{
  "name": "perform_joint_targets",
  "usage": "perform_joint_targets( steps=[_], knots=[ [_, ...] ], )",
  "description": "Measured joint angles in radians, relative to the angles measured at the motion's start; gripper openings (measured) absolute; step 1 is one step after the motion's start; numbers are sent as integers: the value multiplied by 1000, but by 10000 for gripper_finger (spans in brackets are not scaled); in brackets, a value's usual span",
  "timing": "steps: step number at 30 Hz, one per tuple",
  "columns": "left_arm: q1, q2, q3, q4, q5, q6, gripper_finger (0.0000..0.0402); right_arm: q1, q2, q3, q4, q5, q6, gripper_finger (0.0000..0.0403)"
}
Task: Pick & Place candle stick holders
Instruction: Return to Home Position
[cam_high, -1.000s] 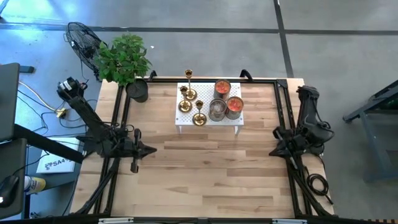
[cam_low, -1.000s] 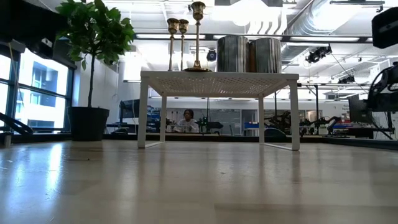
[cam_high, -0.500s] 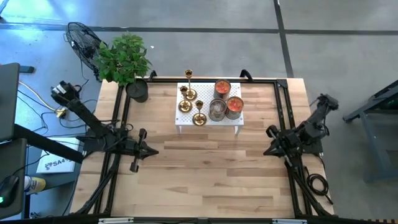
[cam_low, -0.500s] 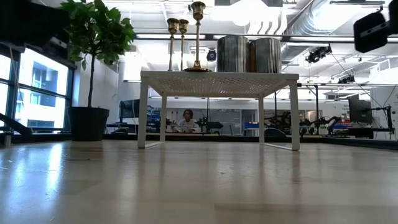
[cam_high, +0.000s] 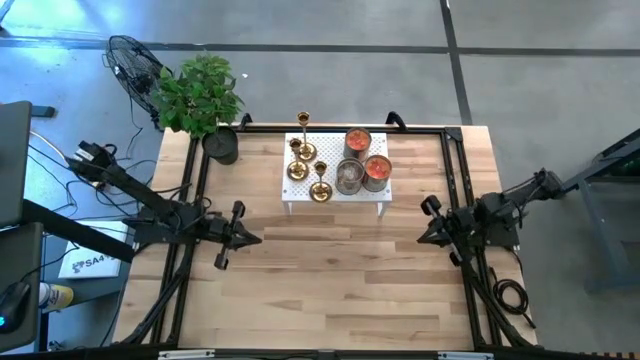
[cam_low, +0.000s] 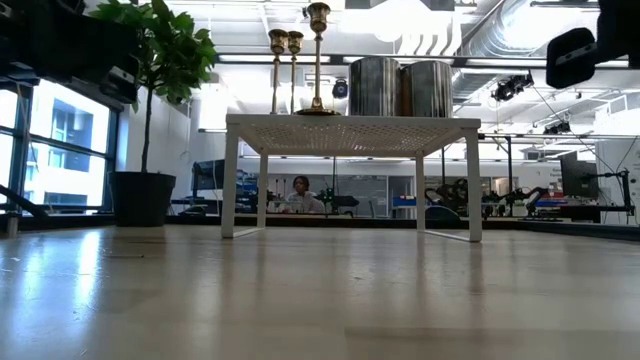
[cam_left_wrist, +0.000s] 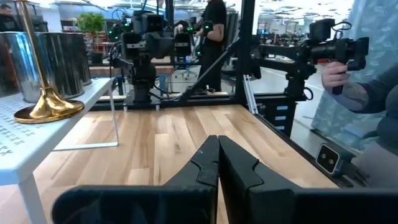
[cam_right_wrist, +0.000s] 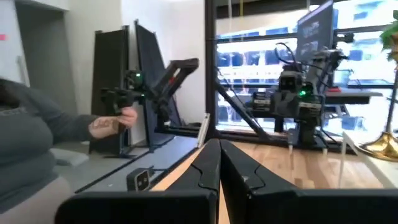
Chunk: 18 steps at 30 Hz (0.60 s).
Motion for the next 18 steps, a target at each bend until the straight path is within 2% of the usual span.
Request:
perform_joint_targets(
  steps=[6,9,18],
  knots=[
    [0,1,0,-1,0,6,0,-30,-1,0,53,-43,-51,0],
    [0,1,-1,-1,-2,27,0,-50,-1,0,44,-32,-84,0],
    [0,1,-1,-26,-24,35,0,-165,-1,0,21,-88,-86,0]
  ],
)
